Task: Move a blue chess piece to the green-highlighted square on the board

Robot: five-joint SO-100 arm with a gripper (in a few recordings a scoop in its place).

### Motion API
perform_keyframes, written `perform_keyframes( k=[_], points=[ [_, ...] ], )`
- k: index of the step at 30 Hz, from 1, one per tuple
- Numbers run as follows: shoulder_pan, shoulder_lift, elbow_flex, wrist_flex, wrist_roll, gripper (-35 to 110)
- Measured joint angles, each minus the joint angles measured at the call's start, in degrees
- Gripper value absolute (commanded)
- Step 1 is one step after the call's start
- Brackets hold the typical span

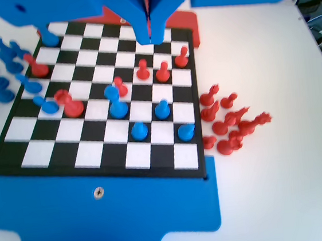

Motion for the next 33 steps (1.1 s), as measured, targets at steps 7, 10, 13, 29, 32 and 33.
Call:
perform_keyframes(
  k=[7, 10, 13, 29, 32, 33],
  points=[
    [-4.0, -8.7, -1.6, 0.7, 1.7, 1],
    [-4.4, -11.3, -2.7, -0.3, 2.6, 3],
    [-5.6, -12.0, -2.8, -2.3, 4.0, 6],
    [-8.6, -15.2, -2.0, -9.7, 7.4, 12],
    [-8.6, -15.8, -1.0, -10.0, 7.4, 12],
    [-8.5, -16.0, -0.5, -10.3, 7.4, 12]
  ],
)
